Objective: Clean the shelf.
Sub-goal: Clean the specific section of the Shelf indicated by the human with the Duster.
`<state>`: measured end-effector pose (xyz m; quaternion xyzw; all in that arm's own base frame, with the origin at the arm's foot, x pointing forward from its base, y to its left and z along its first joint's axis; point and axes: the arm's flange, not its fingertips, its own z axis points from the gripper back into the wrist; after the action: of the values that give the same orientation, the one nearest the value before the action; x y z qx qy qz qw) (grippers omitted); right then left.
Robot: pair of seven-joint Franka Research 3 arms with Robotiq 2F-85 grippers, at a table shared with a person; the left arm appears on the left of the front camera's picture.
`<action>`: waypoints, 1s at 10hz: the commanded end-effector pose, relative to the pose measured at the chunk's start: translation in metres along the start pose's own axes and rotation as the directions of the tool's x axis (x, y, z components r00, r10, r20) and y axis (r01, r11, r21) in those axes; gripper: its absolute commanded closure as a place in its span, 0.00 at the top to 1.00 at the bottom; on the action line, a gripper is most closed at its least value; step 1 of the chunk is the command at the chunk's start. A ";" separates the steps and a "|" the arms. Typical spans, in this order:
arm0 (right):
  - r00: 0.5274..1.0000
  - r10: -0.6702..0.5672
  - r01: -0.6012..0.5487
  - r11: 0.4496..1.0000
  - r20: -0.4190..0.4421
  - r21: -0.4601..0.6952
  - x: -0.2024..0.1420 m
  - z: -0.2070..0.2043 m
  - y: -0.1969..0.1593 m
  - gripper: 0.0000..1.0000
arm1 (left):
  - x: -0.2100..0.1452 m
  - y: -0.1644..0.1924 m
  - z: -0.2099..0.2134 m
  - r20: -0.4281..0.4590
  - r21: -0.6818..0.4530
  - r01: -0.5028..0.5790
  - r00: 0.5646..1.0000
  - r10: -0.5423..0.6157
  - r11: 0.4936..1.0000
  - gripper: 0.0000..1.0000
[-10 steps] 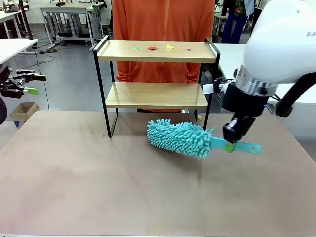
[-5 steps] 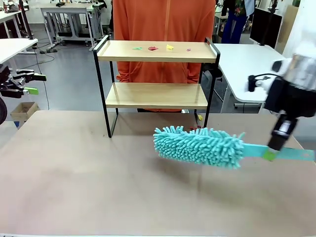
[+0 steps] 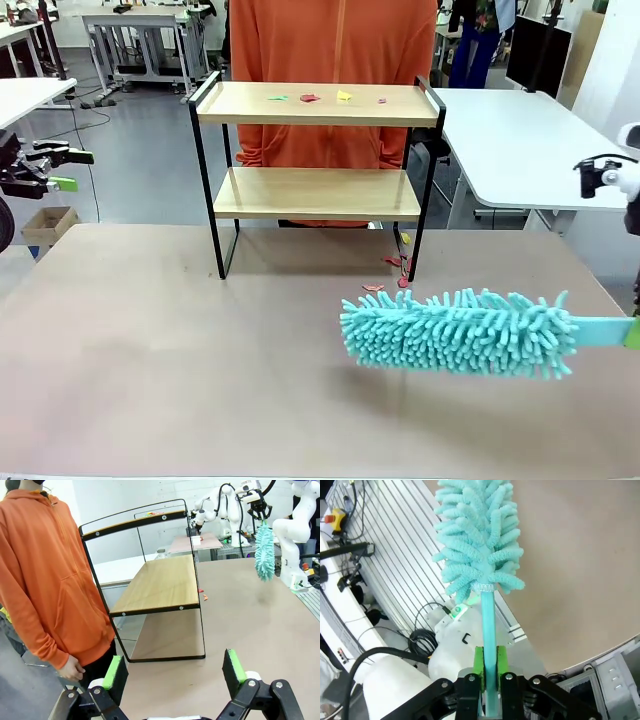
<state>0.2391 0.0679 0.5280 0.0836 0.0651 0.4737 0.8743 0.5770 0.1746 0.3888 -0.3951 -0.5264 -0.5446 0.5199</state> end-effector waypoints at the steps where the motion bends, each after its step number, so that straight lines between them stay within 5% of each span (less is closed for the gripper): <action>1: 1.000 -0.016 0.016 1.000 0.006 0.005 0.008 0.002 0.005 0.13 | 0.003 -0.002 0.001 0.004 0.001 0.004 1.000 -0.004 1.000 1.00; 10: 1.000 -0.016 0.016 1.000 0.006 0.005 0.008 0.002 0.005 0.13 | 0.003 -0.002 0.001 0.004 0.001 0.004 1.000 -0.004 1.000 1.00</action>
<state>0.2384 0.0711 0.5262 0.0819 0.0681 0.4745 0.8738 0.5770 0.1746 0.3888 -0.3951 -0.5263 -0.5446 0.5199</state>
